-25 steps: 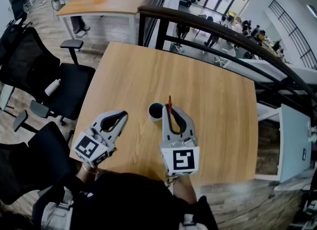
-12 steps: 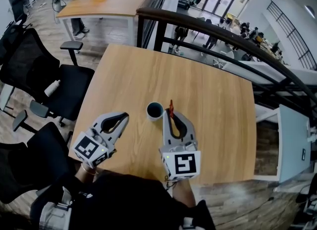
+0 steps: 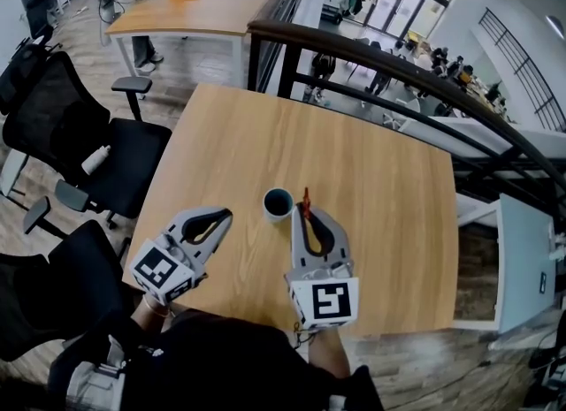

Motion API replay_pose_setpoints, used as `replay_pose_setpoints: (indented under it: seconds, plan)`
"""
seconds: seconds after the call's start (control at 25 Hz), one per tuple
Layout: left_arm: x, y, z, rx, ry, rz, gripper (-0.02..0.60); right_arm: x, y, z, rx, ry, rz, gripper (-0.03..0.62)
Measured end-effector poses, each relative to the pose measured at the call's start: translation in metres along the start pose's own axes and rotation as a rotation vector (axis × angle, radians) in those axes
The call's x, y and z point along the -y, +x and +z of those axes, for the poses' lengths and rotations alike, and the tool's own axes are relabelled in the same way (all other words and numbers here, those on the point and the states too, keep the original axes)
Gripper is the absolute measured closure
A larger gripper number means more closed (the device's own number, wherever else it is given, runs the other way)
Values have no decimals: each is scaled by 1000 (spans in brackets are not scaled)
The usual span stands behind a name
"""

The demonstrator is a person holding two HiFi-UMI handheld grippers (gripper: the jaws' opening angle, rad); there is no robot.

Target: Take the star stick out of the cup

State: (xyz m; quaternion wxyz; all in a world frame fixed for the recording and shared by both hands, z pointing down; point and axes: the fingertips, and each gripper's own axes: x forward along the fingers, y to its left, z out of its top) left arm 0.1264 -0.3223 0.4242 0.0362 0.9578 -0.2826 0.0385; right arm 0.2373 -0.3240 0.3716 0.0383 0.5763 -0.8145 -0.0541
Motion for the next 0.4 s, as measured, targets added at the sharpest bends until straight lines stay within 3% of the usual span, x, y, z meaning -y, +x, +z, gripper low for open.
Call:
replay_pose_setpoints:
  seconds: [0.4]
  plan:
    - [1, -3, -6, -14, -17, 1, 558, -6, -3, -1, 2, 5, 6, 569]
